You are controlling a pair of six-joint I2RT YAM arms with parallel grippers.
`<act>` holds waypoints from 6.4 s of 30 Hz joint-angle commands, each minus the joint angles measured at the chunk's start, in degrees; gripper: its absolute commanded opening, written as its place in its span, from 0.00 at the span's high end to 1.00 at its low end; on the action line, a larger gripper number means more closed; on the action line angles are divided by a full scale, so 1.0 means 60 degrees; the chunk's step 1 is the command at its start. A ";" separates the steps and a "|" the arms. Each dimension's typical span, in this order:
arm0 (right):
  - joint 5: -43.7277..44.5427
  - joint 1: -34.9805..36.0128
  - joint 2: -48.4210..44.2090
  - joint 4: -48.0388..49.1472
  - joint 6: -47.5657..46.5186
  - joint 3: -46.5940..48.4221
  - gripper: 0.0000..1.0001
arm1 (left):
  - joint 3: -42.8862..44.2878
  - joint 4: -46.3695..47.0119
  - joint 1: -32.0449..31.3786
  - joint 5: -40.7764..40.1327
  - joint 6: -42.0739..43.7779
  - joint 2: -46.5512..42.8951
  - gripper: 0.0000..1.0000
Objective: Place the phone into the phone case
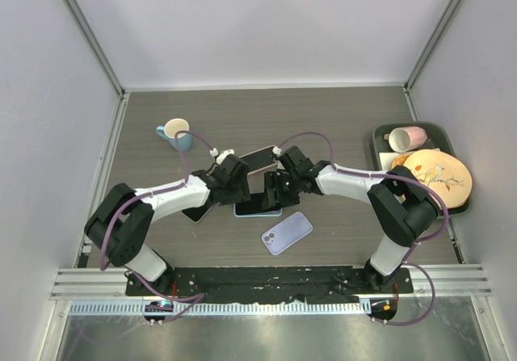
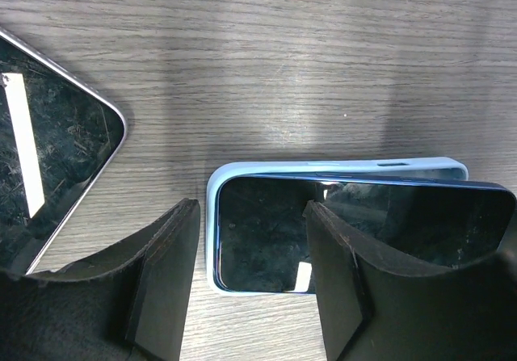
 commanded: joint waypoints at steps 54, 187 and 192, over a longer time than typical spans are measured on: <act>0.2528 0.1934 0.0019 -0.2739 -0.1220 0.1689 0.27 | 0.0169 -0.1497 -0.0115 -0.0630 0.0178 0.0636 0.44; 0.0271 -0.1743 0.1880 -0.0483 -0.1190 -0.0712 0.67 | 0.3963 -0.3343 -0.1595 0.0278 0.0808 0.3376 0.88; 0.0226 -0.1758 0.1396 -0.0541 -0.1161 -0.0933 0.62 | 0.4036 -0.3358 -0.1580 0.0307 0.0838 0.3420 0.88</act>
